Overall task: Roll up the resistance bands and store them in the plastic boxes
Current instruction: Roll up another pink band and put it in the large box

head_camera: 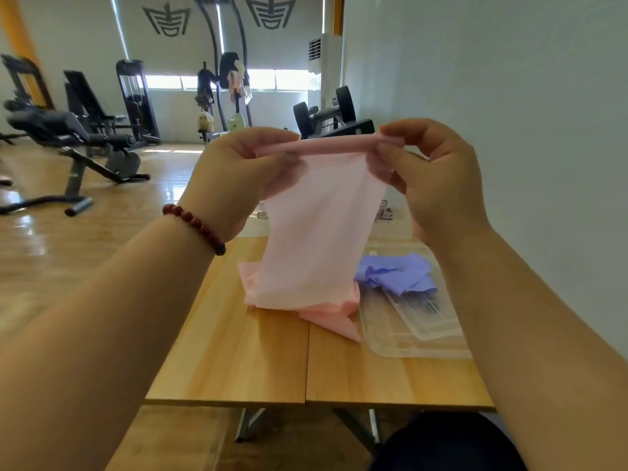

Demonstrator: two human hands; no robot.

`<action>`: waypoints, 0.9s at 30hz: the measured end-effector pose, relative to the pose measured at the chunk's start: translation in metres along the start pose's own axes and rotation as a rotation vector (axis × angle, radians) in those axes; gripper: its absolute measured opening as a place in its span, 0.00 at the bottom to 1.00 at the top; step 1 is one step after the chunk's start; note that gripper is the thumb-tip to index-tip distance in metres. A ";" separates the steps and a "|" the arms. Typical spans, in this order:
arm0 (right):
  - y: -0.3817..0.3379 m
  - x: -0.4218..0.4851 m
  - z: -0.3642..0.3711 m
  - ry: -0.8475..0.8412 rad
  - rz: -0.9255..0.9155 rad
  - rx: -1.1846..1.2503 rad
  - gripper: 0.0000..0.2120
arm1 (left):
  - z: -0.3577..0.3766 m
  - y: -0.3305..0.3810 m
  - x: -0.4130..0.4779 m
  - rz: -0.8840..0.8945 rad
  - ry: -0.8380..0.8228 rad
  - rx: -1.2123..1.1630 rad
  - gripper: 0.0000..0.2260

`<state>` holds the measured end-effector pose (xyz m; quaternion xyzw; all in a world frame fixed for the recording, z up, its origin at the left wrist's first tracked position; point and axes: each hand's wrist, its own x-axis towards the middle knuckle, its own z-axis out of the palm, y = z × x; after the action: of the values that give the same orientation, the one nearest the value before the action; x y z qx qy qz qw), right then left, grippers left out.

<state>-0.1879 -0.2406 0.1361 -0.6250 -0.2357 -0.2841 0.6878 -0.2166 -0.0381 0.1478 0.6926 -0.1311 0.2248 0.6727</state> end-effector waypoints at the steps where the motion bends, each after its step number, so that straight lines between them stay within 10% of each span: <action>1: -0.004 0.003 -0.001 -0.001 -0.019 -0.009 0.12 | 0.001 0.006 0.001 0.017 -0.002 0.004 0.10; 27: 0.090 -0.025 0.000 -0.072 0.233 -0.194 0.10 | -0.016 -0.093 -0.001 -0.292 0.000 0.029 0.09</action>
<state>-0.1449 -0.2332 0.0539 -0.7215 -0.1574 -0.2012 0.6436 -0.1751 -0.0169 0.0660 0.7141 -0.0257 0.1265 0.6881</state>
